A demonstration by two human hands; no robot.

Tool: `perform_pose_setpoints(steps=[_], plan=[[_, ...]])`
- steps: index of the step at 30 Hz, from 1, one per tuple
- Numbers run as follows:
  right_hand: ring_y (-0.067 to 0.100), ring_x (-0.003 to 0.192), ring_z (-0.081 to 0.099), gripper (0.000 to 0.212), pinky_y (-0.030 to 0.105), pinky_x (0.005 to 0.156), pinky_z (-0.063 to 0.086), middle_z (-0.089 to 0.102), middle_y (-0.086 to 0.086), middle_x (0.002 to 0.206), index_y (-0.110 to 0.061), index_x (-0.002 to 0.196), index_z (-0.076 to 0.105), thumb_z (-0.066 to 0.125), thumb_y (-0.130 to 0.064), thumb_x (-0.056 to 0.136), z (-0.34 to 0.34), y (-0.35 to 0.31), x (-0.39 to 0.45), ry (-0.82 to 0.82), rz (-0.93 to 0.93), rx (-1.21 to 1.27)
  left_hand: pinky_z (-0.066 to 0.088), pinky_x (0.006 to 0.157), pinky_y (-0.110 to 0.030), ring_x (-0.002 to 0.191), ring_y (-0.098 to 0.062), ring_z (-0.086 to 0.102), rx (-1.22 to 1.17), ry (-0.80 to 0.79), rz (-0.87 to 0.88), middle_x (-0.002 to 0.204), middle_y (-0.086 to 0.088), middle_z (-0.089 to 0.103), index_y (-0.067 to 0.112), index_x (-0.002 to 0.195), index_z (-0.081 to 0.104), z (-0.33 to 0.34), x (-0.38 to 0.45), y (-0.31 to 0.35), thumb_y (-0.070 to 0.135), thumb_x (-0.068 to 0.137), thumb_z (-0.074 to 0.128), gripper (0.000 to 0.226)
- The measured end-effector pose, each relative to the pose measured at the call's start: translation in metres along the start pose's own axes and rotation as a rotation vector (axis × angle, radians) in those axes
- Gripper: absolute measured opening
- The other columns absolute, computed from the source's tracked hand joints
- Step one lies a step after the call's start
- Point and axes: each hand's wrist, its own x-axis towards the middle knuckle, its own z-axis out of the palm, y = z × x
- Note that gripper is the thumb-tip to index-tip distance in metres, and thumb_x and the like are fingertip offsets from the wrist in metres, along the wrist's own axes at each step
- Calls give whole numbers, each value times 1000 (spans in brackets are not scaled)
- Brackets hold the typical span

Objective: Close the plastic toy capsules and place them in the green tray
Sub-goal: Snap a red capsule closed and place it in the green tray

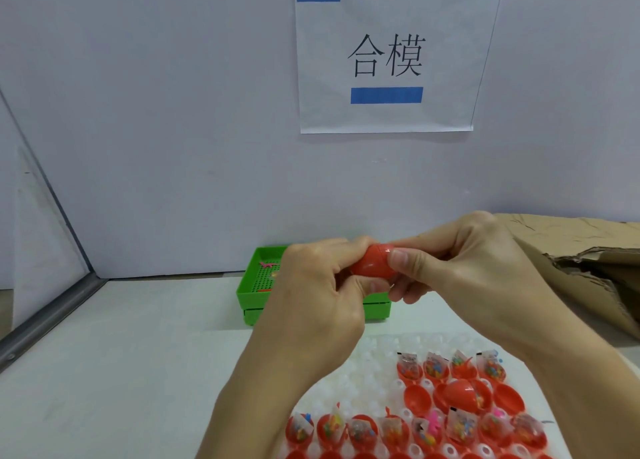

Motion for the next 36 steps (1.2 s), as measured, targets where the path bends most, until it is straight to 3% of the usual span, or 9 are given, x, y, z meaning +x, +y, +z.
perform_pose_setpoints(steps=[3,8,11,16,19,25,28,32,36], plan=[[13,51,68,14,16,52,52,72,5,57,-13,81,81,71,-6,87,3,2,1,26,-6,-63,45,65,-3,72,0,62,34,10,2,75,2,67,8,85,73,2,0,0,-11,84,60,24],[13,49,68,16,16,51,53,71,4,56,-14,82,81,71,-4,87,6,5,2,52,-19,-78,57,70,-22,71,-13,62,21,27,-12,74,-1,65,5,84,70,8,-1,-2,-7,85,58,17],[14,51,69,15,17,52,54,72,4,58,-15,83,82,70,-5,88,6,6,1,46,-28,-73,49,61,-22,67,-13,56,60,27,-16,71,2,63,9,79,68,6,0,-1,3,83,59,12],[16,58,71,11,17,55,53,74,4,63,-22,80,82,71,-25,83,5,6,2,16,-4,35,46,61,-29,71,-14,56,39,51,-37,73,7,62,20,84,65,8,-1,5,25,86,58,9],[14,60,71,23,16,58,54,75,5,66,-25,81,82,68,-41,72,1,5,2,7,9,101,50,63,-29,75,-14,62,-45,74,-62,77,9,66,25,92,66,10,-2,7,34,88,59,12],[16,71,74,30,23,66,58,77,5,74,-24,87,81,58,-42,81,0,8,2,-70,30,98,55,78,-30,86,-5,67,-153,116,-177,90,15,71,37,104,64,7,0,-2,41,81,63,24],[16,75,75,26,21,69,58,78,5,78,-23,92,79,55,-34,88,0,9,3,-88,44,134,56,79,-33,87,-7,68,-181,118,-184,91,16,71,37,99,64,3,1,-4,39,78,67,21],[18,80,75,29,21,70,59,78,6,82,-21,98,79,64,-36,77,-3,7,1,-91,49,191,56,83,-41,91,-12,68,-234,63,-173,91,14,70,35,102,64,-2,1,-3,33,79,68,23],[22,83,75,36,21,71,58,78,12,85,-23,96,80,70,-40,67,-5,6,1,-123,68,262,57,83,-36,92,-11,68,-258,47,-165,89,15,70,36,98,64,-4,1,-2,28,78,73,23]])
